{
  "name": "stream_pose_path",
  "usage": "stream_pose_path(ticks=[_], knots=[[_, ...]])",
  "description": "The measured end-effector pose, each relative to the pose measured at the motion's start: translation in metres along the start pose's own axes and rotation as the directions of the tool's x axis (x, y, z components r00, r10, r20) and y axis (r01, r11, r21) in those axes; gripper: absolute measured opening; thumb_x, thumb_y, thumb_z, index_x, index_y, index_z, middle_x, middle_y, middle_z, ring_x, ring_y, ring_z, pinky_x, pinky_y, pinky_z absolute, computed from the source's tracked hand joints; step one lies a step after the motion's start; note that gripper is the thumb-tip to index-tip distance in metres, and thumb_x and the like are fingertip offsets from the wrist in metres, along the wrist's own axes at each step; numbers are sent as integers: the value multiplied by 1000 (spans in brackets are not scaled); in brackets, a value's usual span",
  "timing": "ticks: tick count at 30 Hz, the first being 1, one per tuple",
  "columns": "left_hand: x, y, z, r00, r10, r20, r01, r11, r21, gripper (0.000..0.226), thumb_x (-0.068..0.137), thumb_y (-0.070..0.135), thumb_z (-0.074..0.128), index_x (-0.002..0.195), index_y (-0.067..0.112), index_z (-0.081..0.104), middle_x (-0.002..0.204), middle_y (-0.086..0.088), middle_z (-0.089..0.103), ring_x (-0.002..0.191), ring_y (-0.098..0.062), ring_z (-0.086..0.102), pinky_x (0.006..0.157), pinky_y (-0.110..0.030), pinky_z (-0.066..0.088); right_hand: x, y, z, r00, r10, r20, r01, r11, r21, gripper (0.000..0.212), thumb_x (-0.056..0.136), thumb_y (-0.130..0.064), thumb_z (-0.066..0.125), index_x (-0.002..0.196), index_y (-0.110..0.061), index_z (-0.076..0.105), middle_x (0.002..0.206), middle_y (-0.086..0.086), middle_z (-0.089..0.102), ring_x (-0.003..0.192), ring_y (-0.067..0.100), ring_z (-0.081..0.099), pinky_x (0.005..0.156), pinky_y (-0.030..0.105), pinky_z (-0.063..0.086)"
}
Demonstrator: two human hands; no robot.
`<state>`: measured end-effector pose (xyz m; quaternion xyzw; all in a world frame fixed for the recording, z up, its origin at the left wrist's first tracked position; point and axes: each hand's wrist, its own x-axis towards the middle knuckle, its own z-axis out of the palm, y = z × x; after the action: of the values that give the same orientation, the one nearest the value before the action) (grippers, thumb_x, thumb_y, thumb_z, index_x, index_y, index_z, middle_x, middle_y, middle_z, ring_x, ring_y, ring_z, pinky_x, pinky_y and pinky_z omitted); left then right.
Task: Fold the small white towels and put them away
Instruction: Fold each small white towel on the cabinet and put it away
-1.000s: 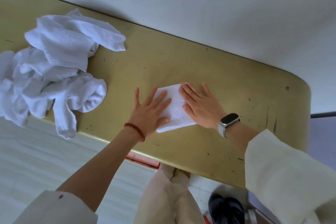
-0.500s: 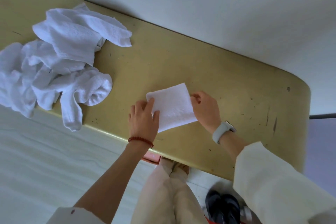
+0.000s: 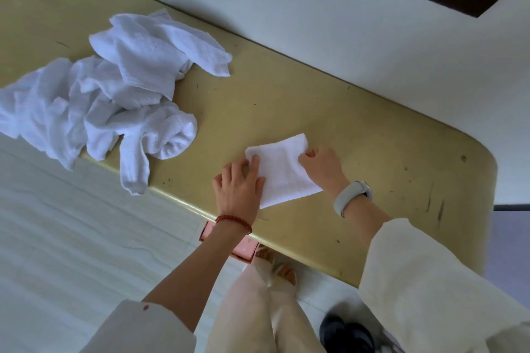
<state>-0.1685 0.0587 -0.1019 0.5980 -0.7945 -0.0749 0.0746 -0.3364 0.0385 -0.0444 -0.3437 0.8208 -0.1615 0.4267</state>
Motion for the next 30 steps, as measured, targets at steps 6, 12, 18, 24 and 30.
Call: stream_pose_path(ticks=[6, 12, 18, 24, 30], knots=[[4, 8, -17, 982, -117, 145, 141, 976, -167, 46, 85, 22, 58, 130, 21, 49, 123, -8, 51, 113, -32, 46, 91, -43, 37, -23, -9, -15, 996, 54, 76, -76, 945, 317, 23, 86, -6, 57, 105, 6, 63, 101, 19, 63, 87, 31, 55, 70, 31, 46], [-19, 7, -59, 854, -429, 295, 497, 502, -708, 40, 91, 6, 47, 132, 2, 44, 131, -15, 47, 114, -27, 51, 90, -24, 37, -69, -33, -35, 888, -441, 131, 449, 893, -36, 6, 86, -9, 52, 81, -8, 56, 72, 3, 52, 69, 18, 44, 54, 21, 30], [-79, -12, -119, 753, -297, 588, 567, -162, -808, 47, 83, 16, 61, 128, 17, 47, 120, 3, 49, 113, -16, 47, 96, -35, 37, -145, -70, -29, 702, -597, 389, 666, 743, -61, 12, 88, -8, 49, 78, -13, 48, 62, -7, 44, 58, 8, 39, 52, 17, 28], [-165, -76, -174, 778, -339, 529, 397, -389, -832, 13, 85, 7, 60, 97, 10, 63, 91, -3, 65, 82, -16, 62, 75, -28, 52, -212, -79, 24, 679, -595, 430, 577, 794, 189, 19, 88, -1, 49, 83, -19, 56, 80, 3, 59, 75, 13, 51, 67, 28, 38], [-279, -174, -226, 638, -738, 221, 337, 9, -942, 6, 86, 11, 61, 81, 10, 65, 78, -7, 63, 75, -17, 61, 71, -26, 56, -305, -96, 148, 627, -633, 455, 654, 744, 133, 28, 88, -7, 49, 114, -13, 57, 87, 7, 63, 78, 19, 55, 68, 28, 39]])
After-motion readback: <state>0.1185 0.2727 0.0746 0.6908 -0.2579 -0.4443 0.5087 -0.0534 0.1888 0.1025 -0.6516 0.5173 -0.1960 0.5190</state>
